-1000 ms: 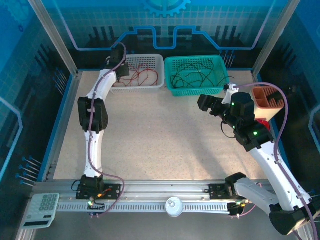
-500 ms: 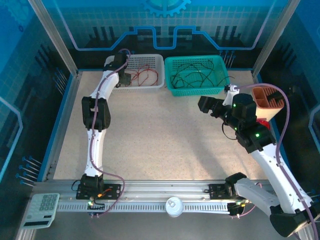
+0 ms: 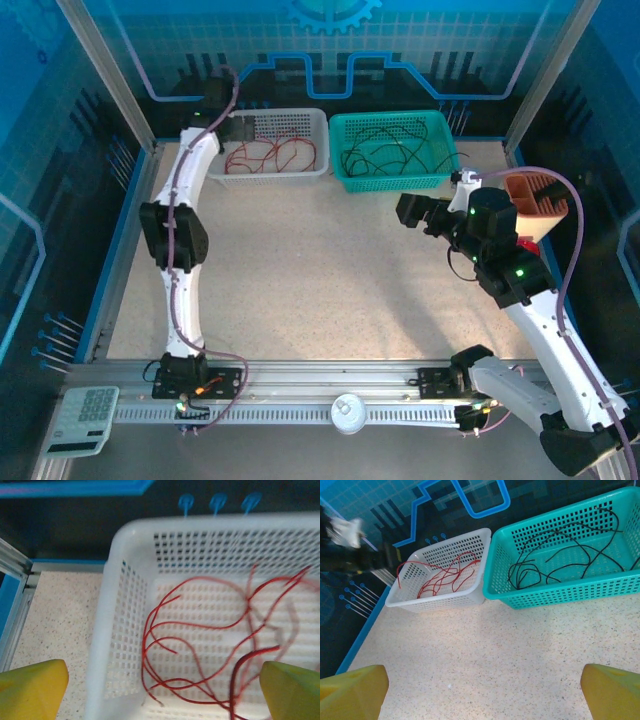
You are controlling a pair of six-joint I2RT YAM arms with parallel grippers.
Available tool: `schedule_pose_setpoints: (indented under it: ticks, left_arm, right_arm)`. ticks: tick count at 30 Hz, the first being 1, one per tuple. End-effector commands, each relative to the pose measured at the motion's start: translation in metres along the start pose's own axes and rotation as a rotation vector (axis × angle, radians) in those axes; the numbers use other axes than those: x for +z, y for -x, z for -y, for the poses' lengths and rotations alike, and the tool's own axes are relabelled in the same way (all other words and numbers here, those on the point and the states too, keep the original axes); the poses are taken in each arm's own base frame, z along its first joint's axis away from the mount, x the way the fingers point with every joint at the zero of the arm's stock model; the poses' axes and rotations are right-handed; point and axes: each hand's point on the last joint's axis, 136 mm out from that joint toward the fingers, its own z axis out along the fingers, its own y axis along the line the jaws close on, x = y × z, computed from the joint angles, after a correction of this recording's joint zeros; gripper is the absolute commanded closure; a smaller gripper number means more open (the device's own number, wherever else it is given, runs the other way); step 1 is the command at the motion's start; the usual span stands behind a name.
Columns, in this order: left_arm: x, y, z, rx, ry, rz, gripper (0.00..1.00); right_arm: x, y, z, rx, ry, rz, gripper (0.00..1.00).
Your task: Untangle the cables
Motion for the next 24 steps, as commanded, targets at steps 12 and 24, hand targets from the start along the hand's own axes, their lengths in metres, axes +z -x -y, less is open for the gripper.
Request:
schedule_pose_setpoints:
  ticks: [12,24]
  left_arm:
    - [-0.135,-0.063,0.002,-0.341,-0.360,0.039,0.01]
    - [-0.187,-0.124,-0.032,-0.165,-0.271,0.464,0.01]
  right_arm:
    - [0.022,-0.008,0.067,-0.061,-0.253,0.010,0.00]
    - [0.068,-0.034,0.125,-0.210,-0.436,0.059,0.00]
